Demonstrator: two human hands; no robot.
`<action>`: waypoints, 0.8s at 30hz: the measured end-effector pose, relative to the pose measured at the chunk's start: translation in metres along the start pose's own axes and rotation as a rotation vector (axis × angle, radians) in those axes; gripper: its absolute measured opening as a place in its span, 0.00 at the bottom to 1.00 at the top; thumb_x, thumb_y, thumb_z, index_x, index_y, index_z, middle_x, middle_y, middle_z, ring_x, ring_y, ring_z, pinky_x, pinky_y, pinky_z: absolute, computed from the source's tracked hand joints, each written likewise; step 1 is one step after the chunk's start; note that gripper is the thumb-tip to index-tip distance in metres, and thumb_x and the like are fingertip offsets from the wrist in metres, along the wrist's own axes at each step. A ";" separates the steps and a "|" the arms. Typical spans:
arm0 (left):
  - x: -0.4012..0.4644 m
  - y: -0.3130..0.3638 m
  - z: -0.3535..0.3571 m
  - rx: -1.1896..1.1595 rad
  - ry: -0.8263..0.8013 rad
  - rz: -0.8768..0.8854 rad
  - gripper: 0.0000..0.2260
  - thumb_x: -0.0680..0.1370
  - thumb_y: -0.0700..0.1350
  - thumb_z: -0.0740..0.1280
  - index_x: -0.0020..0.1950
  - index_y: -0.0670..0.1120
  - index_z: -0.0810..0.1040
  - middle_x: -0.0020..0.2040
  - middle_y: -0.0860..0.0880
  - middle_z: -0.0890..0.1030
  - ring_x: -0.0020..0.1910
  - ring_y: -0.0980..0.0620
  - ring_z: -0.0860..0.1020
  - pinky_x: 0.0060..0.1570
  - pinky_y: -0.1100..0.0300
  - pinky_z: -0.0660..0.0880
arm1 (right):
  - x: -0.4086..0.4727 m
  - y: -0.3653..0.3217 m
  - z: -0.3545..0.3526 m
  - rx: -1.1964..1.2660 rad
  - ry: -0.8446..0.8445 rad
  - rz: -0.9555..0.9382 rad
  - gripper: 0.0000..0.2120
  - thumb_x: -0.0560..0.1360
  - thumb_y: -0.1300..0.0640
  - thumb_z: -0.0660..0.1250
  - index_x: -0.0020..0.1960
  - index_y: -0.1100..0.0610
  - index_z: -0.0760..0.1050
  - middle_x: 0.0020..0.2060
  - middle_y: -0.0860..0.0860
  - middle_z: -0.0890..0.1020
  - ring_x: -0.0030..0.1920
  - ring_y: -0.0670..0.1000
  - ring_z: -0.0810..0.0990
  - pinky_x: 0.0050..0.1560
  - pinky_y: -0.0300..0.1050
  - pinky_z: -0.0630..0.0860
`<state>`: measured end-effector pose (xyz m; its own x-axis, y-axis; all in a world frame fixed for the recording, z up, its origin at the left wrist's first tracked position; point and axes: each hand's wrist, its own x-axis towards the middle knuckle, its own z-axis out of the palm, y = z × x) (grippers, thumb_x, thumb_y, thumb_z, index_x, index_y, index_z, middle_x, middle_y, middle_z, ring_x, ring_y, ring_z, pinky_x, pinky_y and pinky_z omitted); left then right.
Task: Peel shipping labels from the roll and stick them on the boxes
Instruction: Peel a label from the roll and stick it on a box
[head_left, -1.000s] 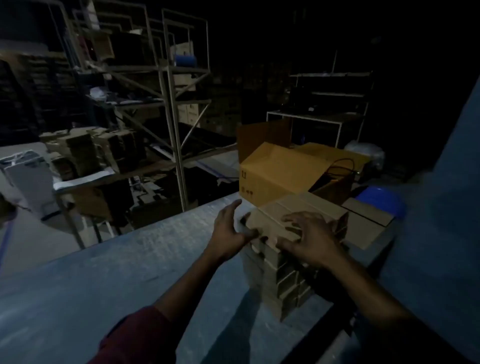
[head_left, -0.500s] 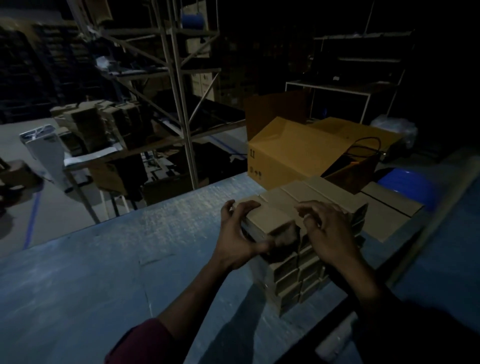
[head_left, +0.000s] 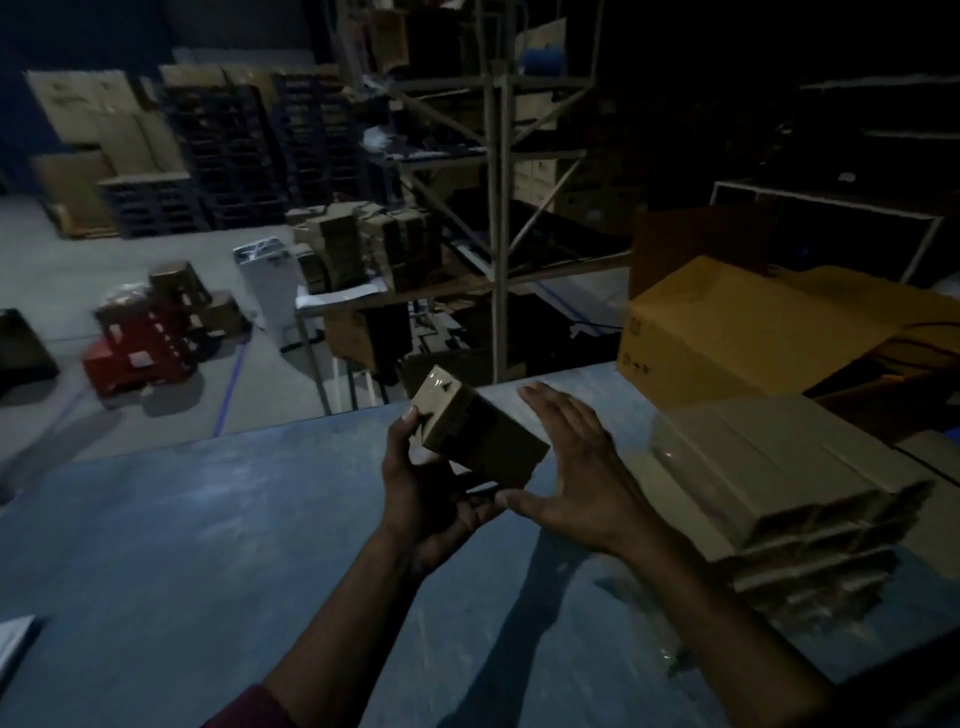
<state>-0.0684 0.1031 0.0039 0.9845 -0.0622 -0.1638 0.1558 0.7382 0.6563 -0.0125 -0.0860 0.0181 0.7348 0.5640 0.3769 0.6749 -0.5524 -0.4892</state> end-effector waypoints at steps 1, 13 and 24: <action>-0.007 0.002 -0.012 -0.051 -0.043 -0.039 0.44 0.67 0.72 0.72 0.76 0.47 0.75 0.73 0.31 0.73 0.70 0.26 0.73 0.75 0.32 0.64 | 0.006 -0.006 0.014 -0.015 -0.029 -0.006 0.53 0.69 0.35 0.75 0.82 0.38 0.44 0.83 0.42 0.52 0.82 0.47 0.49 0.80 0.50 0.52; -0.158 0.097 -0.237 0.366 0.603 -0.071 0.31 0.78 0.74 0.55 0.66 0.54 0.79 0.65 0.42 0.82 0.65 0.40 0.79 0.68 0.35 0.72 | 0.049 -0.144 0.205 -0.013 -0.394 -0.001 0.46 0.67 0.40 0.79 0.81 0.42 0.62 0.74 0.43 0.74 0.69 0.48 0.76 0.61 0.37 0.70; -0.313 0.158 -0.454 1.395 1.114 0.226 0.15 0.74 0.59 0.75 0.57 0.54 0.83 0.57 0.48 0.83 0.56 0.45 0.82 0.54 0.47 0.79 | 0.071 -0.251 0.360 -0.171 -0.731 -0.015 0.48 0.65 0.37 0.77 0.81 0.41 0.61 0.71 0.46 0.76 0.67 0.52 0.76 0.61 0.46 0.75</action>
<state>-0.3885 0.5444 -0.1759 0.5750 0.8177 0.0269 0.5651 -0.4206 0.7098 -0.1541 0.3136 -0.1159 0.5332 0.8032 -0.2655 0.7292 -0.5955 -0.3371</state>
